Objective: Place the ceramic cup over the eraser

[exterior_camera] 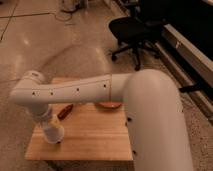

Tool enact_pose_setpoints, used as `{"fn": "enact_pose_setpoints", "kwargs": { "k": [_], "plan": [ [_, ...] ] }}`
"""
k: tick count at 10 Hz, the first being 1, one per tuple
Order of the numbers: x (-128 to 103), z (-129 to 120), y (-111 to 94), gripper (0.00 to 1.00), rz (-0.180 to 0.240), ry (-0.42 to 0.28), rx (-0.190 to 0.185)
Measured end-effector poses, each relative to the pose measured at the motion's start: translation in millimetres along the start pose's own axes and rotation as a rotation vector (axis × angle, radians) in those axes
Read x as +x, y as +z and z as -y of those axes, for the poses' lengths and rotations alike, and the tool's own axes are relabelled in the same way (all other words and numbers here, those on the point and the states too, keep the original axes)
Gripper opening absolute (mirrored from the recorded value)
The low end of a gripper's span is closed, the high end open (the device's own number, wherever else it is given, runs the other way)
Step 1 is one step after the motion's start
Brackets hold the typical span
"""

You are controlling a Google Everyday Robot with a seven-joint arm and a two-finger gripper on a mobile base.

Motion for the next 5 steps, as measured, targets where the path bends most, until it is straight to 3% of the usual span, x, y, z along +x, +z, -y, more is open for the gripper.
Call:
{"fn": "enact_pose_setpoints", "kwargs": {
  "k": [2,5],
  "plan": [
    [0.9,4.2,12.5,0.79,-0.023,-0.026,-0.009],
    [0.6,5.0,28.9,0.8,-0.026,-0.048,-0.016]
  ]
}}
